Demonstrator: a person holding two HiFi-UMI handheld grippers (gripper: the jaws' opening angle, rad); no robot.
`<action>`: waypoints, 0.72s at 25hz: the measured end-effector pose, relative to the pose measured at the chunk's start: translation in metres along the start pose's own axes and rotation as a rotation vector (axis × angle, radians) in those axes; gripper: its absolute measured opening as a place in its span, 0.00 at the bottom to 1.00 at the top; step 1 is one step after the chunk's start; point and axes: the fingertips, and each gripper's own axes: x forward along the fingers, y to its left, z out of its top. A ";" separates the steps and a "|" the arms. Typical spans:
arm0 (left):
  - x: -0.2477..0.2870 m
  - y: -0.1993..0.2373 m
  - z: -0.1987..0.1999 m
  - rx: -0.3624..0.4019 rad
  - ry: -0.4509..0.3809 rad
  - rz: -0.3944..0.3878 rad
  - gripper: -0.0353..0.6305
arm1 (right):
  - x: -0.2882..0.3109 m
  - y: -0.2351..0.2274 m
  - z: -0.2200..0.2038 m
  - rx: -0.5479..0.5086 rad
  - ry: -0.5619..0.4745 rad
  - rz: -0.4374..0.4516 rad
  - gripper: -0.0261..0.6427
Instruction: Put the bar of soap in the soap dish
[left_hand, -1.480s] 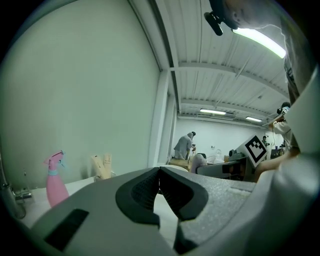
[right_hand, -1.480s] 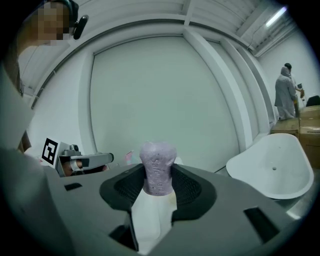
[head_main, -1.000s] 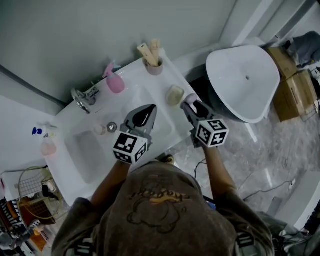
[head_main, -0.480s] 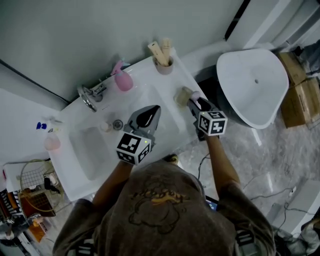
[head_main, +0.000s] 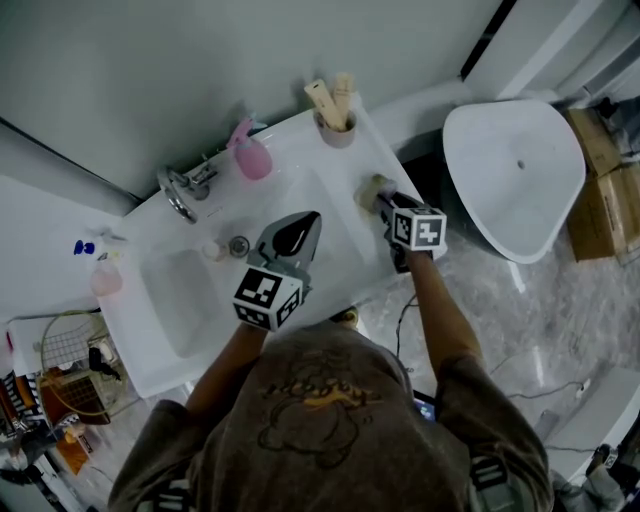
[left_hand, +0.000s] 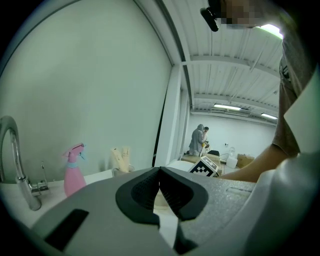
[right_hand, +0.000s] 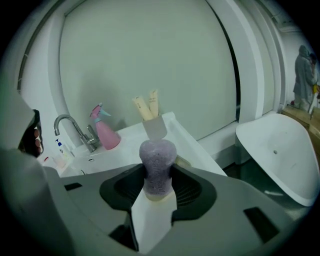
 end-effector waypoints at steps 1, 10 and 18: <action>0.000 0.002 -0.001 -0.002 0.002 0.003 0.06 | 0.004 -0.001 -0.002 0.012 0.013 -0.001 0.31; 0.006 0.010 -0.007 -0.021 0.012 0.015 0.06 | 0.027 -0.007 -0.012 0.055 0.081 -0.035 0.31; 0.014 0.013 -0.015 -0.043 0.028 0.027 0.06 | 0.044 -0.014 -0.010 0.113 0.093 -0.063 0.30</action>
